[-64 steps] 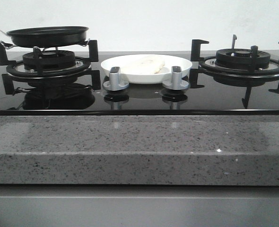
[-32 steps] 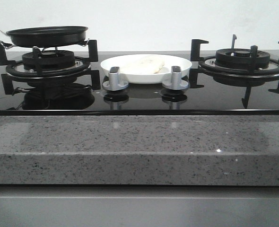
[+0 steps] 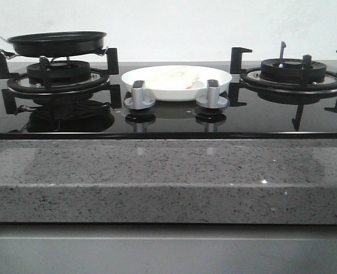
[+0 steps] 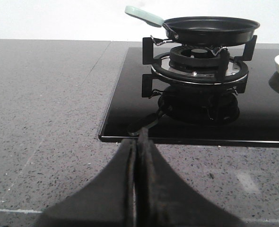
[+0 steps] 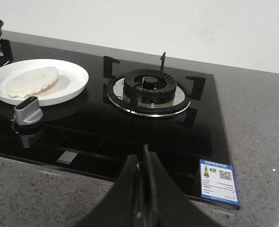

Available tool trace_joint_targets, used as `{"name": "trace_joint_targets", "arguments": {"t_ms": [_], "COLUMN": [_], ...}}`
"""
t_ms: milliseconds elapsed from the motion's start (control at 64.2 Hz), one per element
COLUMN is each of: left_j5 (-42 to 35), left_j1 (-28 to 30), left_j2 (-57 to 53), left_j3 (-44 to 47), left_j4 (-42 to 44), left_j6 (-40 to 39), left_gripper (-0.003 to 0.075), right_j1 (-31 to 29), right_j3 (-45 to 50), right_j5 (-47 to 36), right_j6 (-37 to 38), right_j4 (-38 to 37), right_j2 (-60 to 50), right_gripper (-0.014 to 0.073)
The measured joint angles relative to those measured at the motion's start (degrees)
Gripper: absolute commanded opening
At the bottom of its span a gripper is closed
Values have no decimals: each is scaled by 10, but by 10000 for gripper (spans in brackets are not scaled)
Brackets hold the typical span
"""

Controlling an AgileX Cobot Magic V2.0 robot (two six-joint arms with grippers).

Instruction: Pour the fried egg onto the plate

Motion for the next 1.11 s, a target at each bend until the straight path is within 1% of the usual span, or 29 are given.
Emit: {"name": "trace_joint_targets", "arguments": {"t_ms": [420,514,638,840,934,1105], "left_j5": [0,0,0,-1,-1,-1], "left_j1": [0,0,0,0,0,0], "left_j2": [0,0,0,0,0,0], "left_j3": [0,0,0,0,0,0], "left_j4": [0,0,0,0,0,0], "left_j6": [0,0,0,0,0,0], "left_gripper": [-19,-19,-19,-19,-19,-19], "right_j1": [0,0,-20,-93,-109,-111], "right_j3": [0,12,60,181,228,241], "right_j5": [0,-19,-64,-164,-205,-210], "right_j6": [0,0,0,0,0,0], "right_j4": [0,0,0,2,3,5], "right_j2": [0,-1,-13,-61,-76,-78], "right_gripper": [-60,-60,-60,-60,-60,-60]}}
